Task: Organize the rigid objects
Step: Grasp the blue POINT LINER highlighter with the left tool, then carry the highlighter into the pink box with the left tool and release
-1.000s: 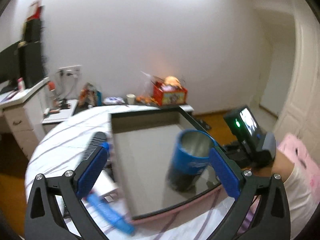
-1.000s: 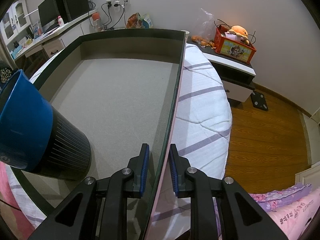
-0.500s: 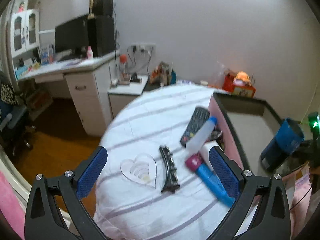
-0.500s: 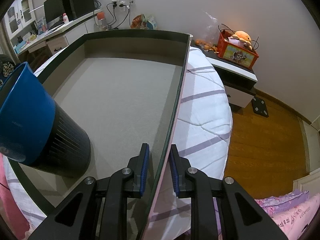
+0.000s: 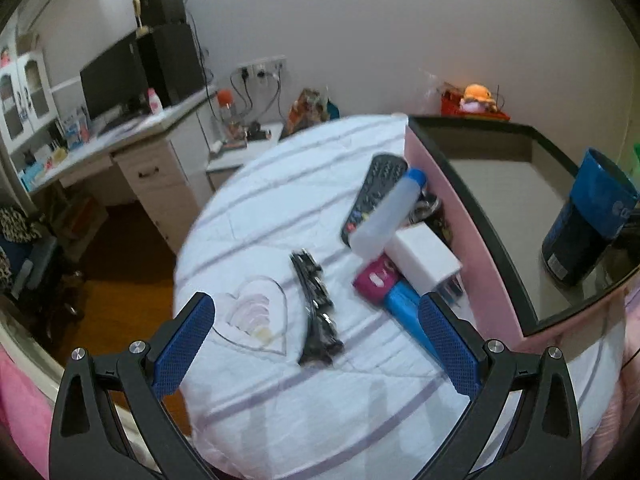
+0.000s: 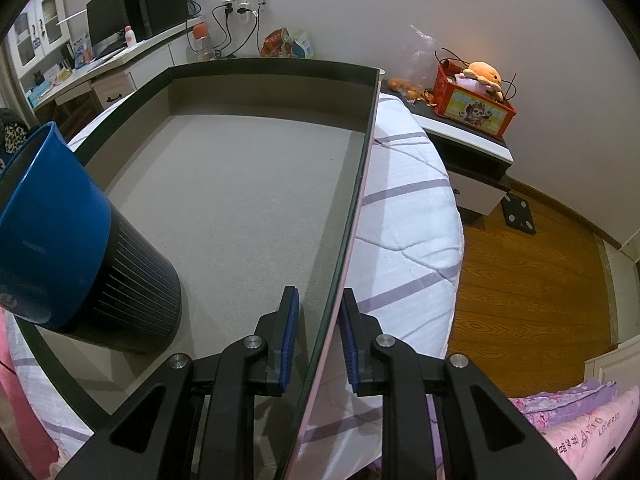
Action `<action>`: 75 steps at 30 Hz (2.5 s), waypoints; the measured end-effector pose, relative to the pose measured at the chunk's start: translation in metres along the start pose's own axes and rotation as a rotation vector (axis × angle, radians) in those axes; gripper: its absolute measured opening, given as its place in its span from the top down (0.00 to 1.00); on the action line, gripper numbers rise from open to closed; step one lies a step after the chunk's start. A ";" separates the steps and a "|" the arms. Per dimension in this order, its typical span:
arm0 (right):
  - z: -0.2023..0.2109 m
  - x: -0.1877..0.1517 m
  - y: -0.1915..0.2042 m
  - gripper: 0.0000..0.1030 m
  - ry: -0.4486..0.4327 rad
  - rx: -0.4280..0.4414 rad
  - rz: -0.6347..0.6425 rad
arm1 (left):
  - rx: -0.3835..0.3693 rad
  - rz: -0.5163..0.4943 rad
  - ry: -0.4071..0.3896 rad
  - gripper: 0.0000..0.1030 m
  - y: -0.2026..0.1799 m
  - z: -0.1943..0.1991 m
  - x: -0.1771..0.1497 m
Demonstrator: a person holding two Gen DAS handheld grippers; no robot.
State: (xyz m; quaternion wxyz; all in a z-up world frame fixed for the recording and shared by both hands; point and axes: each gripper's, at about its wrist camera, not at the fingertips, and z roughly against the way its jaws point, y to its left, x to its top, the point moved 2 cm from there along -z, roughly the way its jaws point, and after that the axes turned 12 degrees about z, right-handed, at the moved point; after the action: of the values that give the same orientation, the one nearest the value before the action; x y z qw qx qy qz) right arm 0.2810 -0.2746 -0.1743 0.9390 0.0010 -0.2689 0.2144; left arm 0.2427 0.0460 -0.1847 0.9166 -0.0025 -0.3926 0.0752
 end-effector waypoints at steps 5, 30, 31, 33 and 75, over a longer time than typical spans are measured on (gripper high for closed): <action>0.000 0.001 0.002 0.79 0.005 -0.008 0.002 | -0.082 -0.015 0.053 0.00 -0.014 -0.003 -0.015; 0.000 0.001 0.001 0.79 0.007 -0.012 0.002 | -0.129 0.055 0.193 0.09 -0.007 -0.031 -0.032; 0.000 0.001 0.001 0.79 0.008 -0.012 0.000 | -0.124 0.057 0.193 0.12 -0.004 -0.030 -0.032; 0.000 0.001 0.002 0.79 0.010 -0.014 0.000 | -0.093 0.058 0.190 0.14 0.001 -0.030 -0.032; -0.002 0.003 0.002 0.79 0.020 -0.017 -0.010 | -0.308 0.002 0.029 0.76 -0.040 0.033 0.015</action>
State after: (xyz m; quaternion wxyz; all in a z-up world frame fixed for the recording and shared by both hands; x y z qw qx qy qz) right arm 0.2835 -0.2714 -0.1742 0.9427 -0.0077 -0.2612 0.2074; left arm 0.2343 0.0069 -0.1489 0.9109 -0.1446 -0.3862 0.0149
